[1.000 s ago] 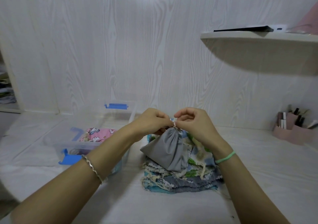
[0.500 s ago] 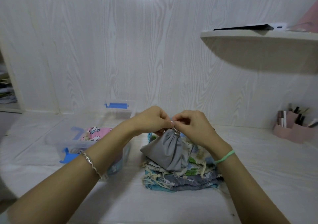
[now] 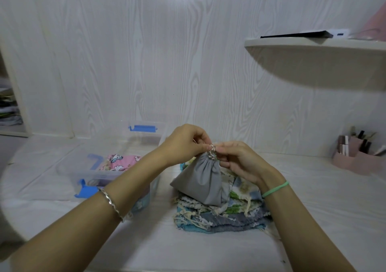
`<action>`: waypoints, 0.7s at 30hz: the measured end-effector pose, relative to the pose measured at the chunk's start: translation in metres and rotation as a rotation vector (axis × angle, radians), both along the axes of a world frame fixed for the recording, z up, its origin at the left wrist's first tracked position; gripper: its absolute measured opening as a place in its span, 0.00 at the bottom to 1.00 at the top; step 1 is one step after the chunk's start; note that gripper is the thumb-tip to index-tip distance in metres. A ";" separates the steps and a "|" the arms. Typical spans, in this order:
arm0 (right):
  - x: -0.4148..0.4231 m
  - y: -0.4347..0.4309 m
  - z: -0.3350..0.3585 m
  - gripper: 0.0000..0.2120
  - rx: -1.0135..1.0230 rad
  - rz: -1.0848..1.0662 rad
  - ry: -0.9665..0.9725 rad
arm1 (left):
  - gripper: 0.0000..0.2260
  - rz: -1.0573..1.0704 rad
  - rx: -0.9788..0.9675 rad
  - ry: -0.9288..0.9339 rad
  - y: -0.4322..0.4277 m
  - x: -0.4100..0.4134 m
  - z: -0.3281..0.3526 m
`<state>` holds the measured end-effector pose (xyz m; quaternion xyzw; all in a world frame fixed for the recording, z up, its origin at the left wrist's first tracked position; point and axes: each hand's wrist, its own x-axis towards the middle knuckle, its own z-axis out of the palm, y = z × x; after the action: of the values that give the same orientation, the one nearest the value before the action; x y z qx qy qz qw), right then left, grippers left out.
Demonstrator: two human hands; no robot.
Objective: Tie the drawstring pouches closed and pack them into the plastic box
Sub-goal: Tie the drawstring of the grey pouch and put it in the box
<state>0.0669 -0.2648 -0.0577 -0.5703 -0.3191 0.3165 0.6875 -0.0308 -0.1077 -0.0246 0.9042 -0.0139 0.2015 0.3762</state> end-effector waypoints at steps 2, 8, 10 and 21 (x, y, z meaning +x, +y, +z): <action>-0.001 -0.001 -0.001 0.09 0.008 -0.002 -0.024 | 0.04 0.012 0.021 -0.006 0.000 0.001 -0.001; -0.007 0.000 -0.002 0.09 -0.037 -0.234 -0.307 | 0.06 -0.049 -0.137 0.110 -0.001 0.001 -0.001; -0.011 0.002 -0.002 0.08 -0.035 -0.342 -0.405 | 0.06 -0.082 -0.219 0.155 0.000 0.000 -0.002; -0.016 0.004 -0.005 0.06 0.004 -0.553 -0.738 | 0.08 -0.101 -0.479 0.261 -0.002 0.000 -0.007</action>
<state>0.0509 -0.2610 -0.0627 -0.7074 -0.3788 -0.1036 0.5876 -0.0308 -0.1099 -0.0312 0.8059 0.0376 0.0617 0.5876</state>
